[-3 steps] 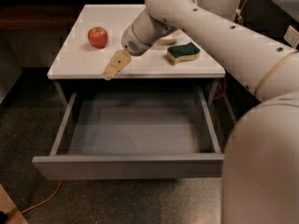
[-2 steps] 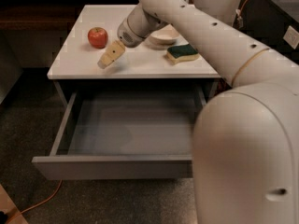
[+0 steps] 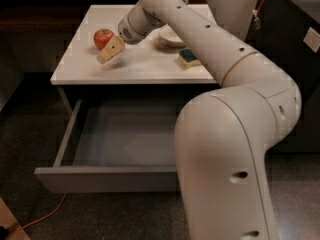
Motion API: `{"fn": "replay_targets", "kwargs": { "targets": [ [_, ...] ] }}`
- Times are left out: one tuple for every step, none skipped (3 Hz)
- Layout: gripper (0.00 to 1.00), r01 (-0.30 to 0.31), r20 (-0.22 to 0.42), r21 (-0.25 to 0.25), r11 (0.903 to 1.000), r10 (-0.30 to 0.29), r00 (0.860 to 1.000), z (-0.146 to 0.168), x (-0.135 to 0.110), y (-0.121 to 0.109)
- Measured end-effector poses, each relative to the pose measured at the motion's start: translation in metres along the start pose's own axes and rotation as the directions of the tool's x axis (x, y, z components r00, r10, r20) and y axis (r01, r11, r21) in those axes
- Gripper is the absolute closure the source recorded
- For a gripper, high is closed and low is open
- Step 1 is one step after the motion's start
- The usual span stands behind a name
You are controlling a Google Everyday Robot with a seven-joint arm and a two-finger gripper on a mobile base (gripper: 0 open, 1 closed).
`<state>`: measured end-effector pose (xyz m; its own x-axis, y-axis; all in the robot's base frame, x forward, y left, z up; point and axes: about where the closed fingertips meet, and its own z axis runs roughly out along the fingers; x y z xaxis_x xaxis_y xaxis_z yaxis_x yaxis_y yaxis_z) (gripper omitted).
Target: Place apple into top drawer
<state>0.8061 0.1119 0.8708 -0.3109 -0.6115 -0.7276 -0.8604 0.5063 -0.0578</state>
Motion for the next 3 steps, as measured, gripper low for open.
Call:
{"fn": "replay_targets", "kwargs": {
  "targets": [
    [0.0,-0.032,0.021,0.014,0.9994,0.032,0.999,0.02,-0.008,-0.009],
    [0.0,-0.05,0.052,0.023,0.9985,0.048,0.997,0.039,-0.018,-0.016],
    [0.02,-0.076,0.116,0.034,0.9965,0.072,0.991,0.053,-0.034,-0.028]
  ]
}}
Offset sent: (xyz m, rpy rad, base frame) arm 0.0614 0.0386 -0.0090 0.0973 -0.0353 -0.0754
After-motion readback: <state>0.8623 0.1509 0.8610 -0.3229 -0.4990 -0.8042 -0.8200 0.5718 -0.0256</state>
